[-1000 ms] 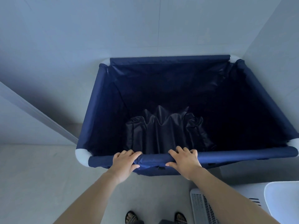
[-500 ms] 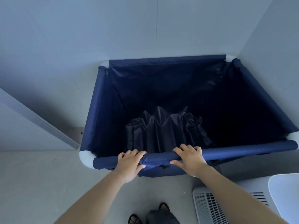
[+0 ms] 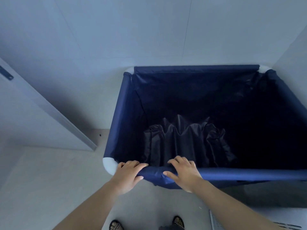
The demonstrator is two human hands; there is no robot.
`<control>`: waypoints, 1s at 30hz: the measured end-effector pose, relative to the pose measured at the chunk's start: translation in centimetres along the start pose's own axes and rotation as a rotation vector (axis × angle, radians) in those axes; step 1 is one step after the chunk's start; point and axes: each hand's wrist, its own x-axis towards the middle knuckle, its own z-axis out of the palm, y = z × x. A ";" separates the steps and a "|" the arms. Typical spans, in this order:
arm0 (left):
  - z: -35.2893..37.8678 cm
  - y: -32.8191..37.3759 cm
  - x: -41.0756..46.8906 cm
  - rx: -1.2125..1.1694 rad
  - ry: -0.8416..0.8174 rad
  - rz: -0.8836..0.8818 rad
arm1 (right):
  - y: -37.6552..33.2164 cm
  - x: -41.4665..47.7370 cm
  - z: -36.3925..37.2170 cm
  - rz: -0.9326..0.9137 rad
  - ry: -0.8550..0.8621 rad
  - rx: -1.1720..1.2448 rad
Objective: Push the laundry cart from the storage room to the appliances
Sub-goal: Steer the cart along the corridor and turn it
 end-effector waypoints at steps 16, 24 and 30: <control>-5.0 -16.4 1.4 0.198 -0.063 0.436 | -15.3 4.8 4.0 0.320 0.119 -0.010; -9.0 -18.6 6.4 0.263 -0.057 0.479 | -18.0 8.6 3.4 0.472 0.197 0.183; -11.3 -20.4 9.9 0.336 -0.105 0.586 | -18.6 11.4 3.1 0.534 0.230 0.310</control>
